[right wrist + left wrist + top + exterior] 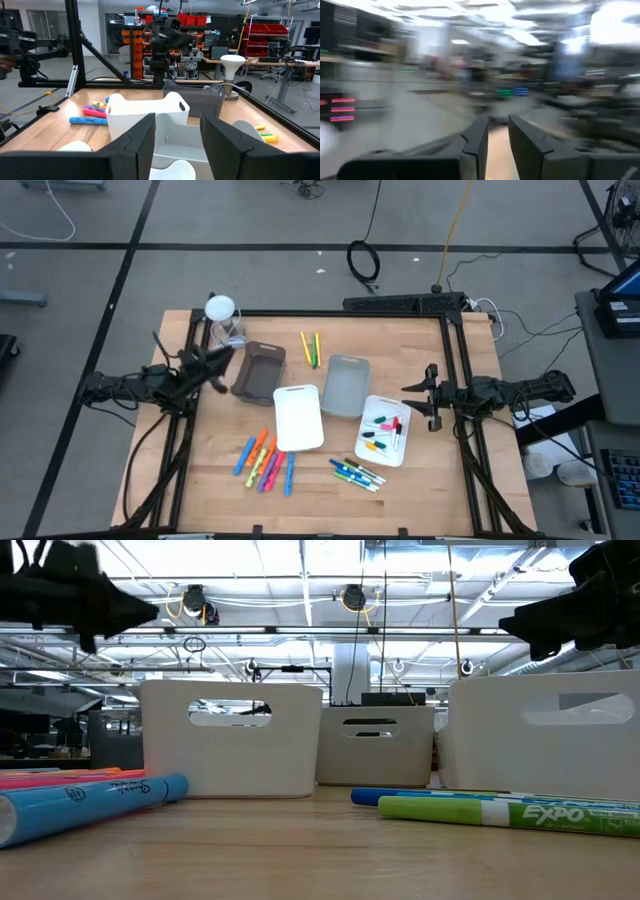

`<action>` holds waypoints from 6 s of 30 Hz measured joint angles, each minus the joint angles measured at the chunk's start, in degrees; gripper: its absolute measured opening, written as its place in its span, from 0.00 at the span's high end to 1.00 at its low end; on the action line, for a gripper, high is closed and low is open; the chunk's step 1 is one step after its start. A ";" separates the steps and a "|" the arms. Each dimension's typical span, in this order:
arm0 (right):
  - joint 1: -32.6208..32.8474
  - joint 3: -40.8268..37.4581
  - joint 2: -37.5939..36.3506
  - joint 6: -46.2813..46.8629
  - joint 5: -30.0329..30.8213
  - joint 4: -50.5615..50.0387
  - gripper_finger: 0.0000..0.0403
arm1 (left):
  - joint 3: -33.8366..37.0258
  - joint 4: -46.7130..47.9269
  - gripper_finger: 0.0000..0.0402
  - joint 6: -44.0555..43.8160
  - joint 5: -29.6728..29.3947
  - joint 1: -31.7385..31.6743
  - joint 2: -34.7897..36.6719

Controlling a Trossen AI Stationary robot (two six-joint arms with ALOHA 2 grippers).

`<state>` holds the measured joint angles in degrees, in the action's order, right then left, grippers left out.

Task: Pick & Place Markers
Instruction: Put the left yellow pen into the black bin

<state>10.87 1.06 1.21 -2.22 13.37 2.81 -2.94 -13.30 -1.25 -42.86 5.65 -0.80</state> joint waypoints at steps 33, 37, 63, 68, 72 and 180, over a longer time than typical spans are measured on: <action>-0.02 -0.04 0.00 0.01 0.02 0.01 0.64 | -77.38 49.82 0.65 -17.88 31.35 -32.82 -91.58; -0.02 -0.04 0.00 0.02 0.02 0.02 0.65 | -82.95 49.80 0.49 -16.97 39.89 -36.76 -102.36; -0.02 -0.04 -0.02 0.01 0.02 0.02 0.65 | -84.87 51.26 0.32 -25.41 41.16 -39.71 -120.86; -0.02 -0.04 0.00 0.02 0.02 0.02 0.64 | -84.87 52.36 0.32 -26.00 38.45 -39.76 -121.19; -0.02 -0.04 -0.01 0.01 0.02 0.06 0.64 | -84.91 54.45 0.33 -25.87 38.15 -40.01 -121.73; -0.02 -0.04 -0.02 0.00 0.04 2.14 0.64 | -84.65 56.81 0.92 -10.86 42.86 -36.74 -123.60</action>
<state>10.85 1.02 1.19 -2.22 13.41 4.95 -87.59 43.51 -12.10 0.00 -31.09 -124.40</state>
